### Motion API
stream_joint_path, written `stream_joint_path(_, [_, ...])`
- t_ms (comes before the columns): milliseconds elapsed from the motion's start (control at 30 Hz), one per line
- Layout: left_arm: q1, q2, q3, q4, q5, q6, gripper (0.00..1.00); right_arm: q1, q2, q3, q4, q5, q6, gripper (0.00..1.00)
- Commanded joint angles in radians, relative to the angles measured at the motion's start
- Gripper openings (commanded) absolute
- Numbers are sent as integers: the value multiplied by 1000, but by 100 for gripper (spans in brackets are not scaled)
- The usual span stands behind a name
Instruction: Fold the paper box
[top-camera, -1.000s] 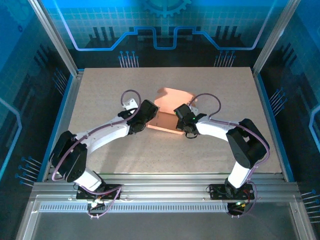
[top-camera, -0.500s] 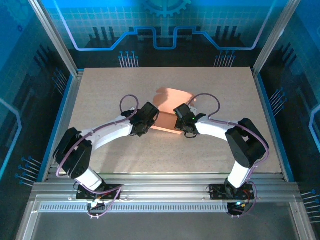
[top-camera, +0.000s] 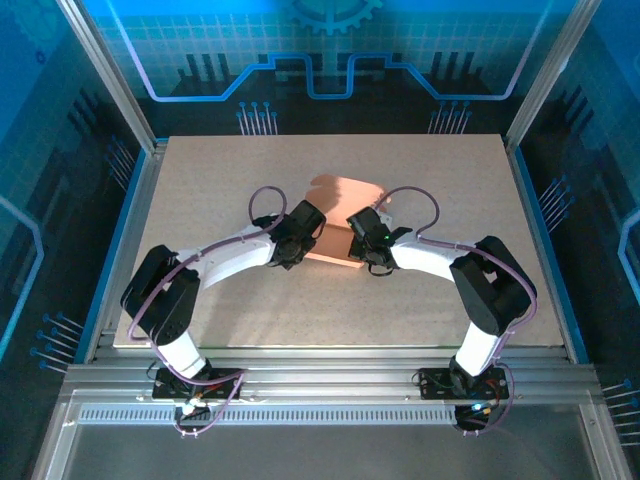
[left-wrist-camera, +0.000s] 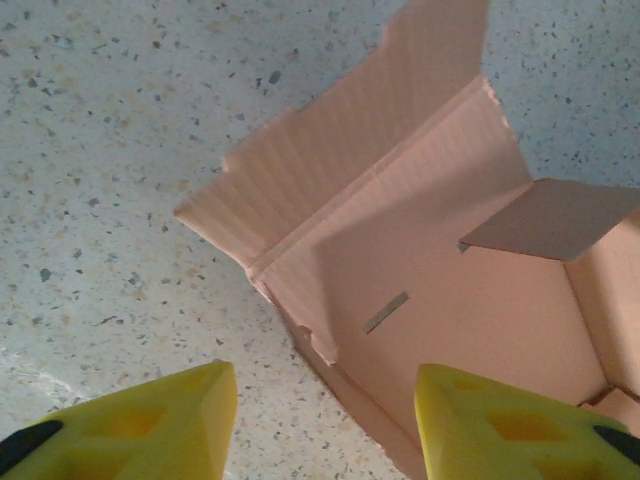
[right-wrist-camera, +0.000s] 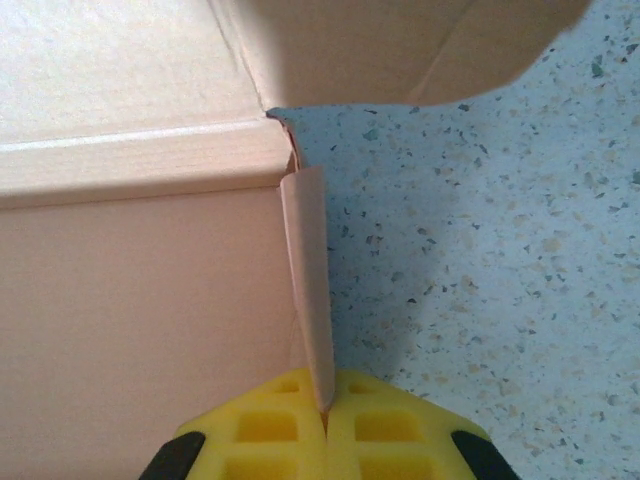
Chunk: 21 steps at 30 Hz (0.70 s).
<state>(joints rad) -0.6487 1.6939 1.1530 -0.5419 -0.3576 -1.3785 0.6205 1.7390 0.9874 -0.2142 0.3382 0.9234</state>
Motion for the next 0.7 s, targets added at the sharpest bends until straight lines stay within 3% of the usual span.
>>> stream_joint_path(0, [27, 42, 21, -17, 39, 4, 47, -7, 16, 4, 4, -14, -11, 0])
stream_joint_path(167, [43, 60, 30, -17, 55, 21, 40, -5, 19, 7, 5, -22, -20, 0])
stream_joint_path(300, [43, 63, 42, 1, 52, 134, 33, -4, 29, 8, 9, -31, -23, 0])
stream_joint_path(667, [42, 101, 86, -18, 90, 294, 26, 4, 51, 25, 14, -57, -35, 0])
